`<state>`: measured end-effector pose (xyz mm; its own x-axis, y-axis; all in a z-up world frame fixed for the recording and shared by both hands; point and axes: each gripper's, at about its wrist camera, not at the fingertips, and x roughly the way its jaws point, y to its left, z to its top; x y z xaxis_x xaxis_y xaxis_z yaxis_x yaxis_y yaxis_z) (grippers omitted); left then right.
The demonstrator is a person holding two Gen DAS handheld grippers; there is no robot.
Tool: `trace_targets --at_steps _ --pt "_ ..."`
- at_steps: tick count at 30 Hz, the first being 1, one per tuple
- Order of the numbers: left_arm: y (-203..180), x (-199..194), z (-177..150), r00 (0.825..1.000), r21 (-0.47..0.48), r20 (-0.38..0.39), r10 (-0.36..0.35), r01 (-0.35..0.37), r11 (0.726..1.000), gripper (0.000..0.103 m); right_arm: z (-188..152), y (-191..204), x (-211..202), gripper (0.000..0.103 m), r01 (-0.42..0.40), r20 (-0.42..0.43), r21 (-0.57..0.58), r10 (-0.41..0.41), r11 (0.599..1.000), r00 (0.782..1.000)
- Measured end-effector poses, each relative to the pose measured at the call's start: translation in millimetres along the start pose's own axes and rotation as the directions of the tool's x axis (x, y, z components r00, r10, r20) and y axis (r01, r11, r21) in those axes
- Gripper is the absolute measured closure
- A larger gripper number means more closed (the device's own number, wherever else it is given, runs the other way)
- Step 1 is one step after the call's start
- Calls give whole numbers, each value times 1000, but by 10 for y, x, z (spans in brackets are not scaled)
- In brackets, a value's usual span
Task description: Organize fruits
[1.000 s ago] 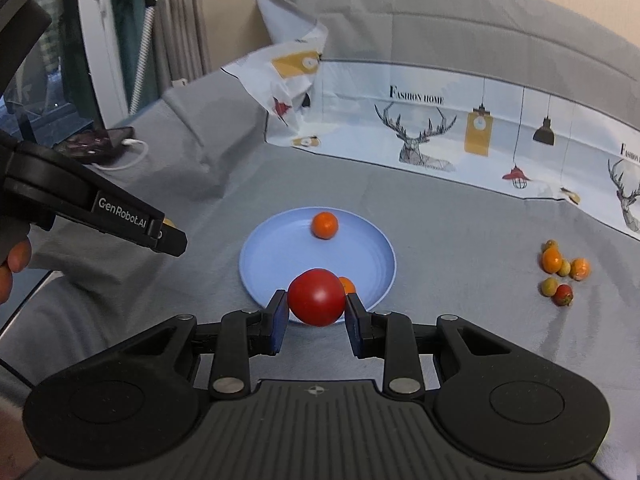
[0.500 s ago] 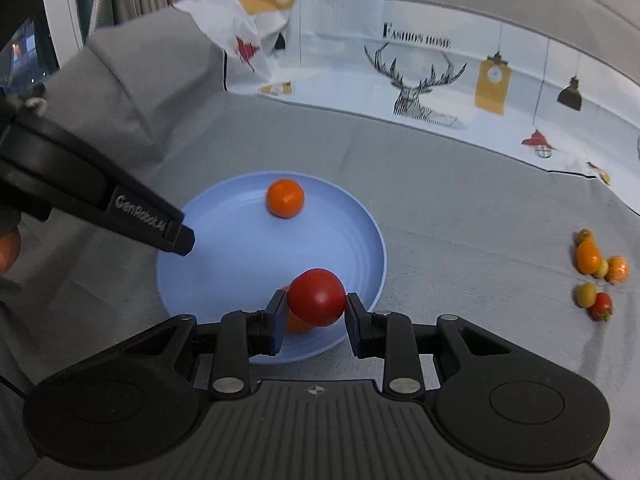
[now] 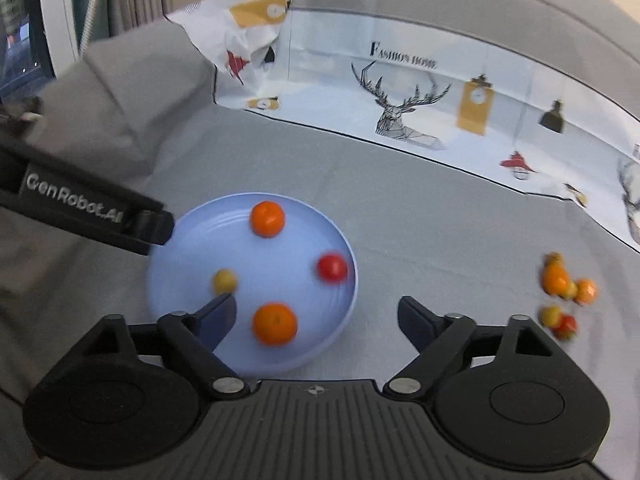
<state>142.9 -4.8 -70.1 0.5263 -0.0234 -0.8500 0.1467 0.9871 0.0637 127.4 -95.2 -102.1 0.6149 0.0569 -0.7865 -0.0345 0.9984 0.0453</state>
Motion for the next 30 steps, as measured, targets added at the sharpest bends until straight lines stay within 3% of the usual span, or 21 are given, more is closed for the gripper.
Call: trace_targets --at_steps 4,8,12,24,30 --pt "40 -447 -286 1000 3 -17 7 -7 1000 0 -201 52 -634 6 -6 26 26 5 1000 1000" --pt "63 -830 -484 998 -21 48 29 -28 999 0 -348 179 -1116 2 -15 90 37 11 999 996" --pt "94 -1196 -675 993 -59 116 31 -24 998 0 -443 299 -1549 1 40 191 -11 -37 999 981" --pt "9 -1903 -1114 968 -27 249 40 -35 999 0 -736 415 -2288 1 63 343 7 -62 998 937" --pt "-30 -2097 -1220 956 -23 290 48 -44 999 0 -855 448 -2471 1 71 376 13 -70 997 924"
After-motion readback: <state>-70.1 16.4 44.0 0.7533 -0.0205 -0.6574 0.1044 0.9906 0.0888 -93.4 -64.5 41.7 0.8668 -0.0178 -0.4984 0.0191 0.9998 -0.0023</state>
